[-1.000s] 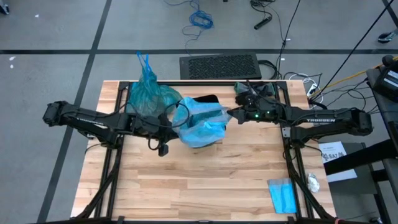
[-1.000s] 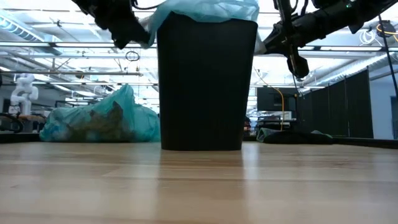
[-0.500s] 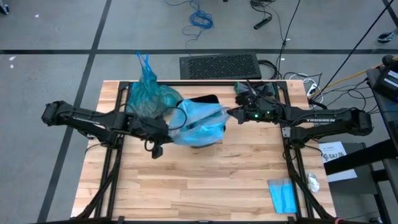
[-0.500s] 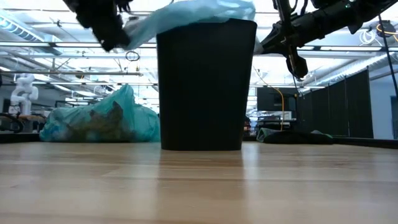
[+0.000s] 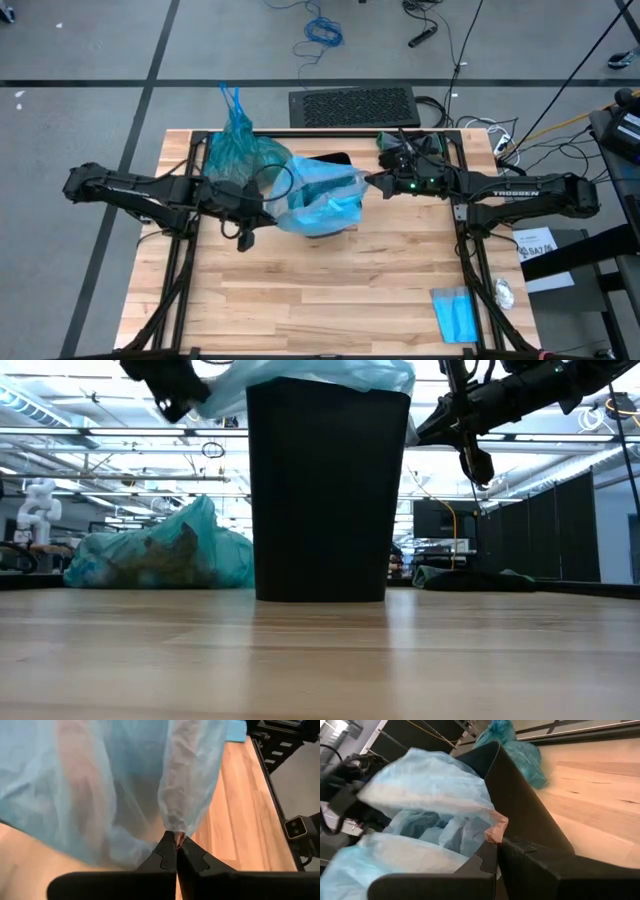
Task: Place trash/remove bag and relplace
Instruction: Put the new blue trash bag in the black trash bin
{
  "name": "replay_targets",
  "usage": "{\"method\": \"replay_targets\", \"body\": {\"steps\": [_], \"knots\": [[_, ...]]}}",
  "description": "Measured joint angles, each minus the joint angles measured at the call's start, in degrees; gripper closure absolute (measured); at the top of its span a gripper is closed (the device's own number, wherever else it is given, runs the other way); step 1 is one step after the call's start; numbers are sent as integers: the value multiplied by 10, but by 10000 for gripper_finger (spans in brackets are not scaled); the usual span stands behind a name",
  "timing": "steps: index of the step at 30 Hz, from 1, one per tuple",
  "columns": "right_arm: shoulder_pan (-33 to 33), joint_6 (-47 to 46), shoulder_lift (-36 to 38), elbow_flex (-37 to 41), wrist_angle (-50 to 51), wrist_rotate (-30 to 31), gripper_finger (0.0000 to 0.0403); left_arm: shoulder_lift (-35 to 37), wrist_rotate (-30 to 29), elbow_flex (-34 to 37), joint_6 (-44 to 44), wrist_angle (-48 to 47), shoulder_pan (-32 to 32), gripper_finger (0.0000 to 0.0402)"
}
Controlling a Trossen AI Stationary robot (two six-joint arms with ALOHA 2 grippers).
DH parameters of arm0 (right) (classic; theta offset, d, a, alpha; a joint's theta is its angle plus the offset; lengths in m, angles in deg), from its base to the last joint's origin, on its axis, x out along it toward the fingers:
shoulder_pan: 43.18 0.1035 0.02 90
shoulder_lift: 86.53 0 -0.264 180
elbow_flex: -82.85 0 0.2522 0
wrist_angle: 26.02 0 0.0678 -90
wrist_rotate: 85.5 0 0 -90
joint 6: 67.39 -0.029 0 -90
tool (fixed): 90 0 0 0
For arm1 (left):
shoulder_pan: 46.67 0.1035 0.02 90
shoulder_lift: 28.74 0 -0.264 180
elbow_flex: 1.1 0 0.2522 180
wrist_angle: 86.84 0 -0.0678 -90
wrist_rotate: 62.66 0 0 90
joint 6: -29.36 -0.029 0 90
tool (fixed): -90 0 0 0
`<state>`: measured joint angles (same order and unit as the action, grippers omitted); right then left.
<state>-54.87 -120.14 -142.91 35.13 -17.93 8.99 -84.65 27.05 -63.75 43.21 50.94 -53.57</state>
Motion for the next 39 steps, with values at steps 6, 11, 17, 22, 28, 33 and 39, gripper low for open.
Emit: {"method": "replay_targets", "body": {"steps": [6,11,17,22,28,33,39], "knots": [[-11,-2,0,0,0,0,403,17,-6,-10,-41,-49,0,401],[-11,2,2,0,-19,0,403,17,-2,-10,-21,-92,0,401],[-11,44,14,-3,-40,0,403,17,-39,-10,-12,-87,0,383],[-10,111,29,-3,-77,-43,372,-11,-67,-2,-26,-74,10,341],[-10,119,63,-3,-82,-77,276,-24,-63,-2,-41,-47,26,288],[-9,114,88,-4,-109,-104,210,-24,-52,-2,-56,-30,32,246],[4,150,86,-45,-88,-104,209,-6,-24,-11,-52,-36,32,220]]}}
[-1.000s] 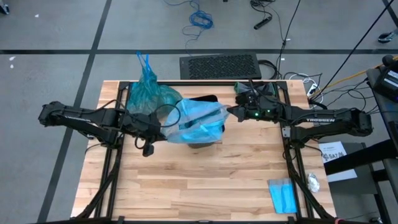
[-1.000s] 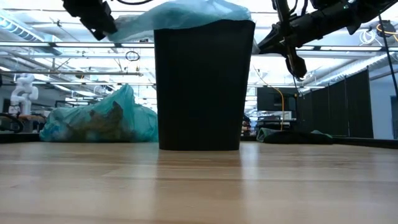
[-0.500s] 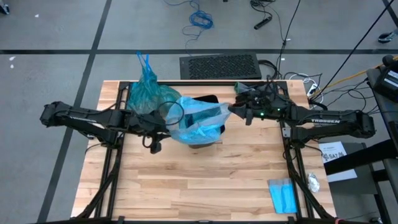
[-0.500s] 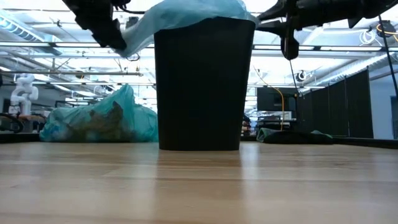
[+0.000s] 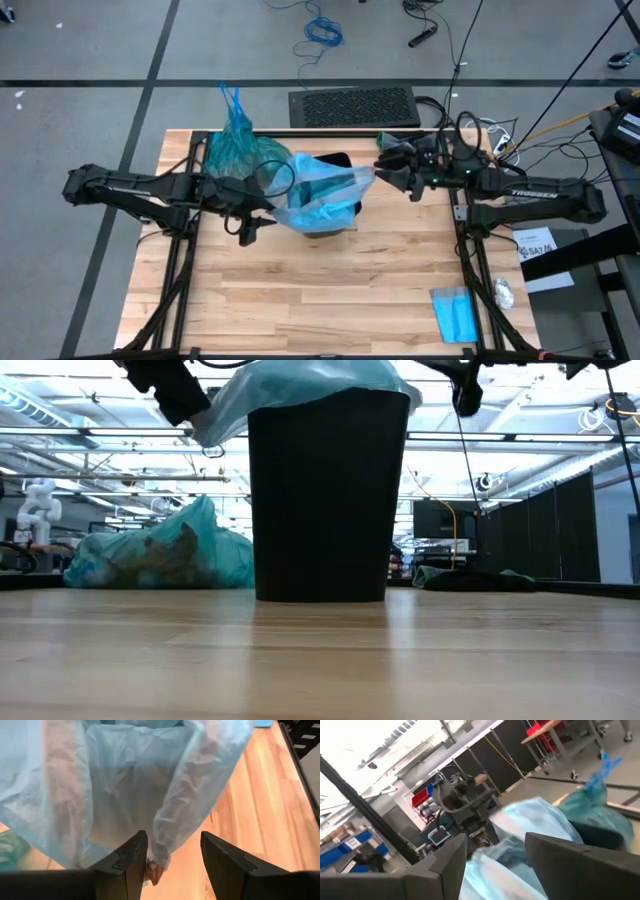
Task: Place trash/remove bag and relplace
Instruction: Put the new blue trash bag in the black trash bin
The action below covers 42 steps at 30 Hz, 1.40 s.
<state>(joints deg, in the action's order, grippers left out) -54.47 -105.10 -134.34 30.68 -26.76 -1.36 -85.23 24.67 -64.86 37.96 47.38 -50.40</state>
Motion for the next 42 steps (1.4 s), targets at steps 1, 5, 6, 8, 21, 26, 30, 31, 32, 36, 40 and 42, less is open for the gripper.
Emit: {"method": "replay_targets", "body": {"steps": [1,5,6,8,21,26,30,31,32,36,40,42], "knots": [[1,8,-3,-10,4,0,212,2,3,0,0,0,0,219],[9,44,-22,-62,58,-1,230,3,5,-9,0,-2,0,218],[10,52,-31,-77,82,-1,235,3,5,-12,-1,-3,0,218],[15,64,-52,-107,128,-1,250,3,5,-21,-5,-2,0,218],[26,86,-220,-204,191,-52,400,5,-26,-92,-47,-12,0,243],[22,79,-257,-204,190,-77,402,-21,-19,-89,-60,-15,11,296],[14,79,-266,-204,185,-76,403,-32,-18,-92,-79,17,25,321],[7,79,-267,-204,180,-76,403,-32,-19,-92,-90,21,31,325],[-1,79,-267,-204,174,-74,403,-32,-21,-92,-94,24,39,327],[-35,79,-269,-204,171,-72,403,-33,-36,-92,-116,27,84,331],[-69,83,-269,-204,170,-75,403,-34,-28,-92,-133,37,141,331],[-87,84,-269,-204,169,-78,403,-40,-3,-92,-144,50,168,331]]}}
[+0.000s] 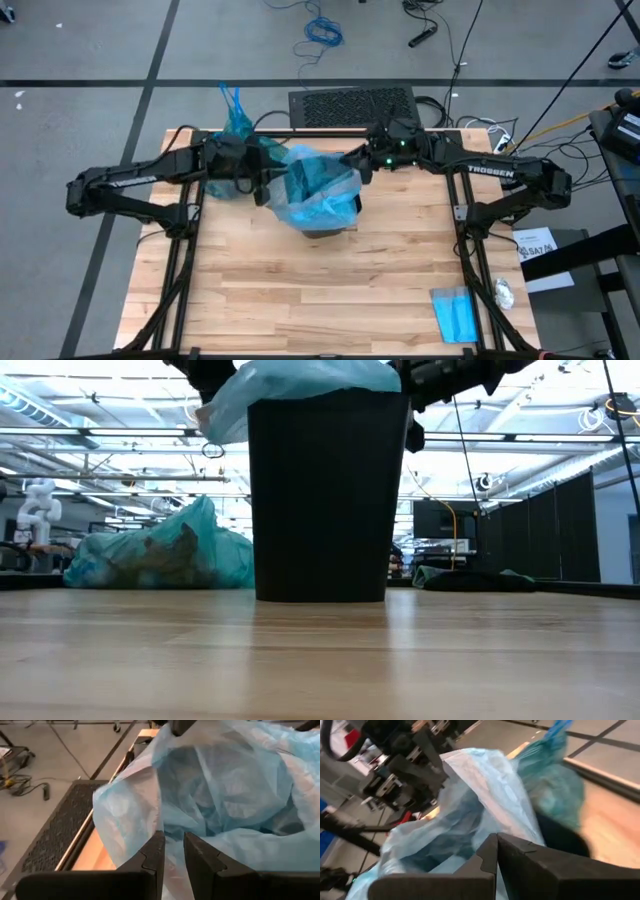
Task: Place trash/remove bag and relplace
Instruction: Put the new blue trash bag in the black trash bin
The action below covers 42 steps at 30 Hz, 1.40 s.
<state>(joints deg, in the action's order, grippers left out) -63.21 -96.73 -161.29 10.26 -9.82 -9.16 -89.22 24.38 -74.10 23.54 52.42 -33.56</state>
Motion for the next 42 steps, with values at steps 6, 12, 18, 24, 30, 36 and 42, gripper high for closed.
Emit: {"method": "replay_targets", "body": {"steps": [6,12,18,24,30,36,42], "knots": [[-48,7,-1,0,16,-18,403,-41,95,0,-11,43,77,331],[-83,15,-6,0,38,-35,403,-92,134,-3,-11,77,119,331],[-106,18,-24,0,42,-57,403,-98,143,-10,-11,73,143,331],[-121,20,-57,0,48,-80,403,-96,152,-10,-11,22,164,331],[-123,24,-77,0,45,-106,403,-96,167,-10,-11,-28,170,331],[-123,25,-85,0,64,-132,403,-96,233,-10,-10,-92,170,331],[-123,21,-52,0,91,-115,403,-92,287,-10,-5,-180,168,331]]}}
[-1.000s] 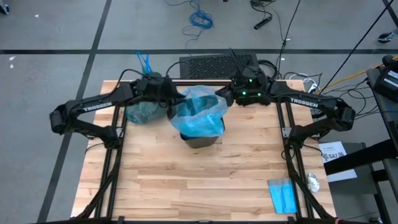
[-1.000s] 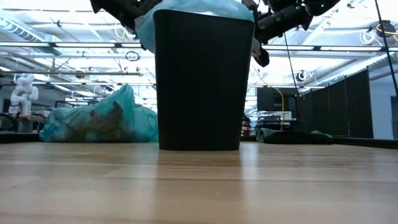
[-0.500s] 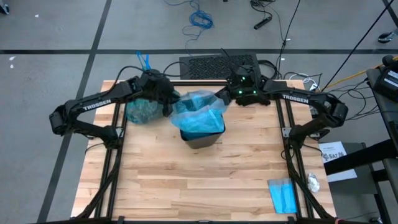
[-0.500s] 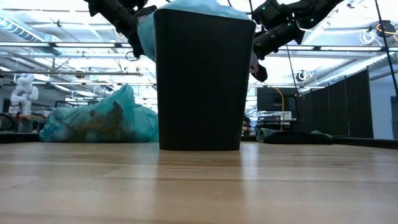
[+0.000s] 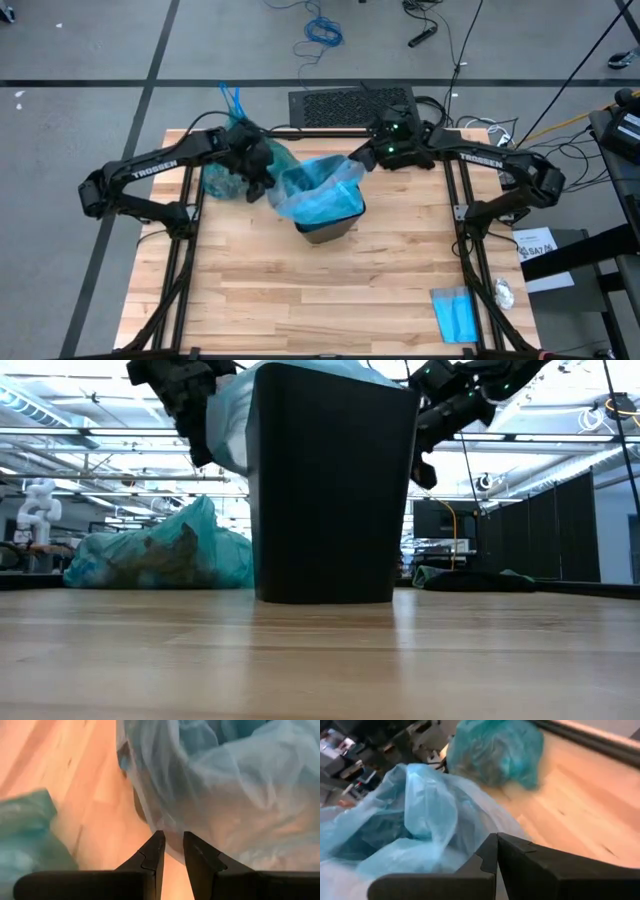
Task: Place trash/remove bag and relplace
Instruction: Put the new blue trash bag in the black trash bin
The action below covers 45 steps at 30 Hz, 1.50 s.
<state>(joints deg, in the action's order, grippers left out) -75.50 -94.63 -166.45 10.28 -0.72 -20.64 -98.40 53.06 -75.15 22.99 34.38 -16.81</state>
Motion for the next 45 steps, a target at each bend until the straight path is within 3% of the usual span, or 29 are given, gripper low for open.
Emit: {"method": "replay_targets", "body": {"steps": [8,13,17,22,30,38,42,45], "knots": [[14,21,85,0,5,86,403,18,-3,0,0,-37,0,331],[52,24,112,-1,-31,98,403,29,-10,0,-4,-37,0,331],[75,17,84,-14,-52,85,403,29,-21,0,-6,-34,0,331],[94,30,8,-85,-42,49,403,29,-22,0,-15,-25,0,331],[99,54,-102,-194,68,-46,403,29,-22,0,-15,-15,0,331],[151,52,-69,-197,162,-78,403,29,-21,0,-1,-3,0,331],[189,39,-51,-197,201,-45,403,39,-9,0,9,-3,-6,331],[215,24,-38,-197,204,-28,403,62,-39,-15,11,-5,-18,331]]}}
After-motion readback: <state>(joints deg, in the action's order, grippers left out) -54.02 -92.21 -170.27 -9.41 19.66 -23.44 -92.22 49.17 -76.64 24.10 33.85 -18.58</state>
